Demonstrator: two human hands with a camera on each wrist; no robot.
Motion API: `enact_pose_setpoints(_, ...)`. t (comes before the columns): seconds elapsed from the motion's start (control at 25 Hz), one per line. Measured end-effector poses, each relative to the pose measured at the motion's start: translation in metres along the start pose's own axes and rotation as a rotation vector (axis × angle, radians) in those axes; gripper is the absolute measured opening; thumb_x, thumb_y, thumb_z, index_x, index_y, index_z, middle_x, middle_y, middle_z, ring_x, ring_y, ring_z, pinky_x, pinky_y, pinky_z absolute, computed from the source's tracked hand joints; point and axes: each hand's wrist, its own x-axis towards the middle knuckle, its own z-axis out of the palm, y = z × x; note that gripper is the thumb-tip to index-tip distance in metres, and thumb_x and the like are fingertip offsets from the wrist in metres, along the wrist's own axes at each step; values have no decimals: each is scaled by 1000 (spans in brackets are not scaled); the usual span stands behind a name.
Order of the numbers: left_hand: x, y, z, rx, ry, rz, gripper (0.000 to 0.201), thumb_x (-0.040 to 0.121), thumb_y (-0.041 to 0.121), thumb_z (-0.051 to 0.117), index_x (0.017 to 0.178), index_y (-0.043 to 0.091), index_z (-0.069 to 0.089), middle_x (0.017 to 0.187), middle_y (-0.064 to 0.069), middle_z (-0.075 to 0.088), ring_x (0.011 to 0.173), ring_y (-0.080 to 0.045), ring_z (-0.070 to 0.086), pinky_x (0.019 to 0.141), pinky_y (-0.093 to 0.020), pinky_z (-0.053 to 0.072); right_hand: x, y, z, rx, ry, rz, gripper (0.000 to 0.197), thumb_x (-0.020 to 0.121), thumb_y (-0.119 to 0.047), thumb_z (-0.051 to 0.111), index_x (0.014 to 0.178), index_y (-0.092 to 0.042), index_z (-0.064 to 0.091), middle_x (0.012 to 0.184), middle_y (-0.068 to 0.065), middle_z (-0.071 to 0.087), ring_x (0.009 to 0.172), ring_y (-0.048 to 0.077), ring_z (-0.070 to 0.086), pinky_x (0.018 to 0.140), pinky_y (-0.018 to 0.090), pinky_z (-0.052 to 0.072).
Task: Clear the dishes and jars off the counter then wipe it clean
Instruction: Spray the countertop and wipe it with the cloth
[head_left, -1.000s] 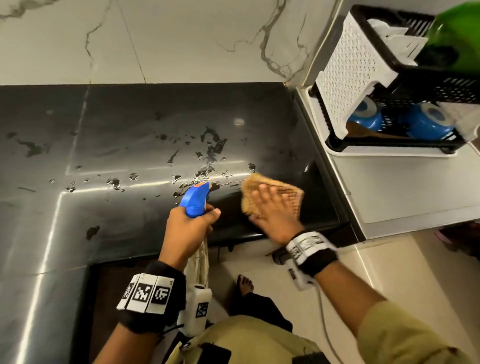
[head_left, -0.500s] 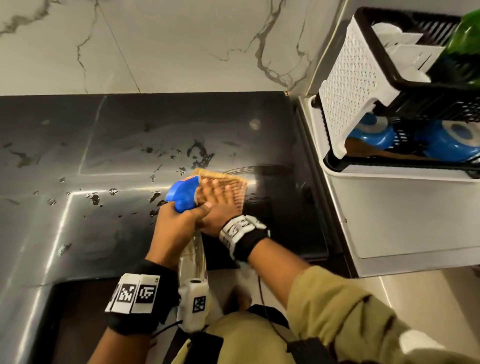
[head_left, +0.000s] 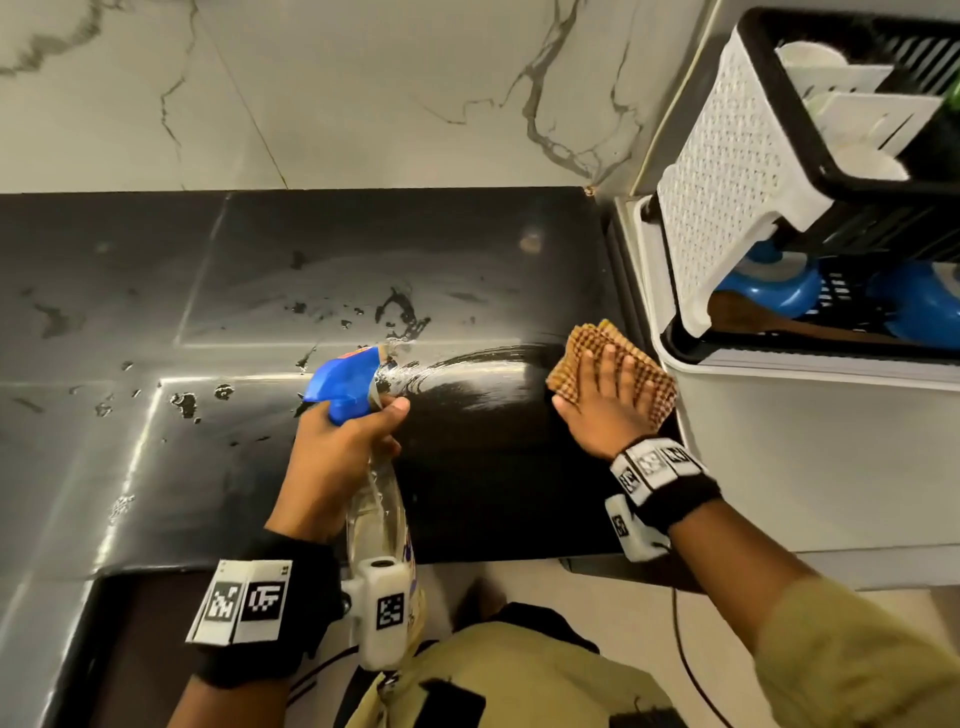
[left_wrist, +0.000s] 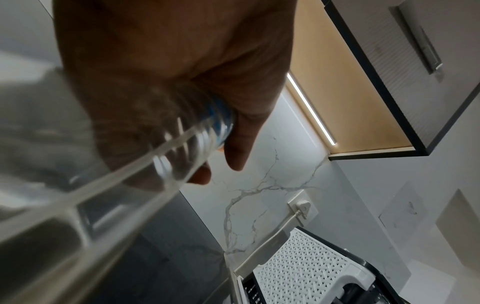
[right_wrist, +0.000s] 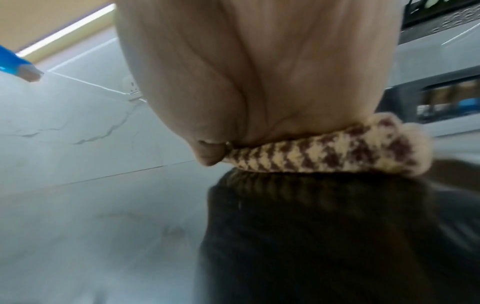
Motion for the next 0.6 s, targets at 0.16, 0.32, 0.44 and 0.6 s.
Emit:
enact_pose_setpoints(0.16,0,2,-11,-17,43,-9,11,84,16,71,82,9,64,70,-5,57,66,-18,55,59,-24,52,28,-92,-2,-96,-16,-152,81,95,-60,27,153,-18,-11,158,11,-25,145,35,-22,113,58,-13)
enact_pose_setpoints(0.32,6,6,-21,-83,19,-16,17,84,15,71,86,0,65,74,-12,62,66,-23,60,63,-33,52,-6,-193,23,-192,-101,-529,83,95,-56,35,154,-18,-9,159,9,-22,146,33,-21,110,54,-20)
enact_pose_setpoints(0.44,17,12,-35,-60,-1,-47,19,85,17,71,88,-1,65,74,-14,63,64,-25,59,59,-33,52,-34,-223,39,-237,-199,-750,79,95,-56,36,154,-21,-3,161,4,-15,147,28,-20,114,52,-20)
enact_pose_setpoints(0.6,38,25,-54,-31,-85,-30,18,86,16,68,83,-1,64,73,-12,64,63,-20,61,59,-29,53,-9,-189,27,-170,-154,-603,75,96,-55,35,154,-28,-4,161,-1,-16,147,26,-17,114,51,-15)
